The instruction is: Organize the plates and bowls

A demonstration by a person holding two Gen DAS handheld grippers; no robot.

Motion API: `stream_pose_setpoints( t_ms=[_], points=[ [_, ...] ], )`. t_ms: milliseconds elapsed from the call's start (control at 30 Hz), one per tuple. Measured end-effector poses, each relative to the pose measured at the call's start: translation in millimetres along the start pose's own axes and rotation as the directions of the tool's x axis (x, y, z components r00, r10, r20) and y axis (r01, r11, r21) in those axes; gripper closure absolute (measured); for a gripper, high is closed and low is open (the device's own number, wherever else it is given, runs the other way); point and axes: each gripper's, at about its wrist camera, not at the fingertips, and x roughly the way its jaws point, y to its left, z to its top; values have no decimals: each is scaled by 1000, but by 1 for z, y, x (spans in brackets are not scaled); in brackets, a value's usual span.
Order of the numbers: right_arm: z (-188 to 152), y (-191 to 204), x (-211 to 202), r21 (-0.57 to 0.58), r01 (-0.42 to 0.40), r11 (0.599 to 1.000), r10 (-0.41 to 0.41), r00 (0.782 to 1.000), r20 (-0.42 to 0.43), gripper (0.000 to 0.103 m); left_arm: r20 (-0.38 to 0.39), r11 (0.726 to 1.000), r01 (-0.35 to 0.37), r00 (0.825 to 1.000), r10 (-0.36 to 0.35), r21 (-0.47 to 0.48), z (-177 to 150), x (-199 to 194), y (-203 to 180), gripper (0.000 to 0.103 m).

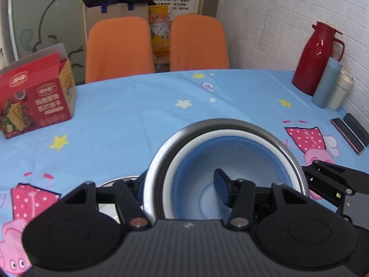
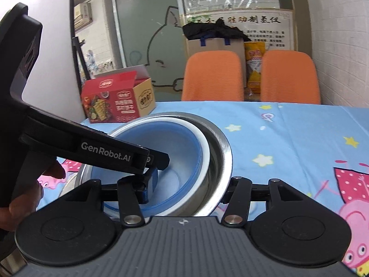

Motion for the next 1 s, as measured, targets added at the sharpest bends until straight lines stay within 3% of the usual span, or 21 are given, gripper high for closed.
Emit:
stream_pose_setpoints(
  t_ms=[267, 533, 700, 733, 800, 900, 1000],
  points=[
    [-2, 47, 26, -57, -100, 993, 97, 994, -59, 10, -23, 993, -63, 998, 61, -102, -30, -11, 62, 50],
    [-10, 55, 46, -61, -106, 993, 97, 987, -129, 9, -69, 989, -53, 997, 44, -141, -38, 10, 80, 50],
    [-17, 53, 56, -46, -115, 992, 106, 982, -159, 6, -58, 992, -58, 997, 52, -113, -41, 16, 78, 50],
    [-18, 51, 56, -41, -118, 992, 110, 981, -162, 4, -53, 993, -60, 997, 54, -104, -42, 17, 76, 49],
    [-18, 50, 54, -34, -127, 991, 120, 980, -156, 2, -41, 993, -65, 997, 62, -97, -42, 17, 73, 27],
    [-13, 43, 43, 1, -144, 990, 143, 982, -125, 0, 34, 987, -149, 988, 152, -61, -39, 4, 65, 20],
    [-6, 35, 27, 12, -100, 995, 100, 994, -51, 0, 142, 979, -197, 969, 202, -54, -33, -21, 60, 12]
  ],
)
